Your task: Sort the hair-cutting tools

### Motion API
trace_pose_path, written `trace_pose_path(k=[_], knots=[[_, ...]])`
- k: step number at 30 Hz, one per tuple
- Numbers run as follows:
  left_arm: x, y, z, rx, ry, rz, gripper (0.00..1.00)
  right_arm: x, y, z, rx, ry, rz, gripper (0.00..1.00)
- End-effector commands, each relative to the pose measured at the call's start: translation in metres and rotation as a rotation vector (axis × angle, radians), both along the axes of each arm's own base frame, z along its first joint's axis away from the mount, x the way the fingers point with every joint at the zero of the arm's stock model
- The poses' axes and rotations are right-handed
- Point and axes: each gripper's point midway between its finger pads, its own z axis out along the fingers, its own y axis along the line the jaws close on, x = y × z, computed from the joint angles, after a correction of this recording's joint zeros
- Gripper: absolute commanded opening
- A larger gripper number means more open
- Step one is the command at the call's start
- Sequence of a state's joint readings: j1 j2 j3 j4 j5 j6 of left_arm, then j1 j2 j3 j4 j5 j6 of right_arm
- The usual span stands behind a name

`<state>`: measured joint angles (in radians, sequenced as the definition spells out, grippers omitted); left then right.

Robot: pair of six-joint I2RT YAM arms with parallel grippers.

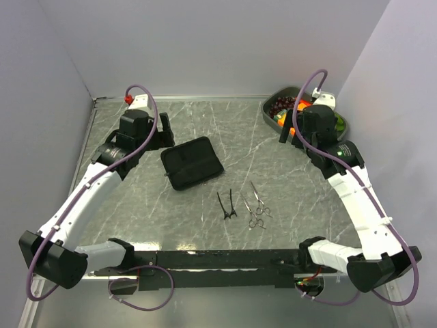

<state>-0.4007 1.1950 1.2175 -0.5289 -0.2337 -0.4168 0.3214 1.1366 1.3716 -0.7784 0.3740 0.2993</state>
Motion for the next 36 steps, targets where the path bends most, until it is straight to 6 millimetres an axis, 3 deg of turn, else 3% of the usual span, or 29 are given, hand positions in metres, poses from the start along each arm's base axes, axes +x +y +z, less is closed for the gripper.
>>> trace_pose_path(k=[1, 7, 14, 18, 21, 22, 24, 25, 26, 29, 33, 36], knots=[[0.002, -0.002, 0.024, -0.033, -0.048, 0.006, 0.97, -0.006, 0.0, 0.011, 0.011, -0.028, 0.01, 1.0], [-0.003, -0.002, 0.022, -0.044, -0.038, 0.007, 0.97, -0.01, 0.001, -0.011, 0.004, 0.04, 0.005, 1.0], [-0.001, 0.004, 0.021, -0.04, -0.041, 0.046, 0.97, -0.01, 0.003, -0.016, -0.007, 0.063, 0.026, 1.0], [0.001, 0.013, 0.019, 0.0, -0.046, 0.079, 0.97, -0.01, -0.01, -0.022, -0.087, 0.098, -0.005, 1.0], [0.006, 0.022, -0.003, 0.046, 0.049, 0.134, 0.97, -0.008, 0.02, -0.025, -0.03, 0.125, 0.153, 1.0], [0.01, 0.022, -0.022, 0.07, 0.106, 0.146, 0.97, -0.008, 0.039, -0.03, -0.021, 0.142, 0.227, 1.0], [0.016, 0.028, -0.04, 0.075, 0.159, 0.171, 0.97, -0.011, 0.061, -0.042, -0.063, 0.212, 0.286, 1.0], [0.018, 0.027, -0.053, 0.073, 0.193, 0.168, 0.97, -0.017, 0.082, -0.041, -0.084, 0.224, 0.342, 1.0], [0.023, 0.025, -0.054, 0.058, 0.181, 0.168, 0.98, -0.021, 0.093, -0.047, -0.093, 0.248, 0.355, 1.0], [0.026, 0.029, -0.069, 0.026, 0.2, 0.177, 0.97, -0.037, 0.114, -0.082, -0.12, 0.37, 0.391, 0.98], [0.026, 0.034, -0.082, -0.047, 0.221, 0.181, 0.98, -0.057, 0.142, -0.122, -0.047, 0.469, 0.424, 0.87], [0.02, 0.033, -0.084, -0.063, 0.221, 0.168, 0.98, -0.068, 0.147, -0.149, -0.037, 0.526, 0.396, 0.76]])
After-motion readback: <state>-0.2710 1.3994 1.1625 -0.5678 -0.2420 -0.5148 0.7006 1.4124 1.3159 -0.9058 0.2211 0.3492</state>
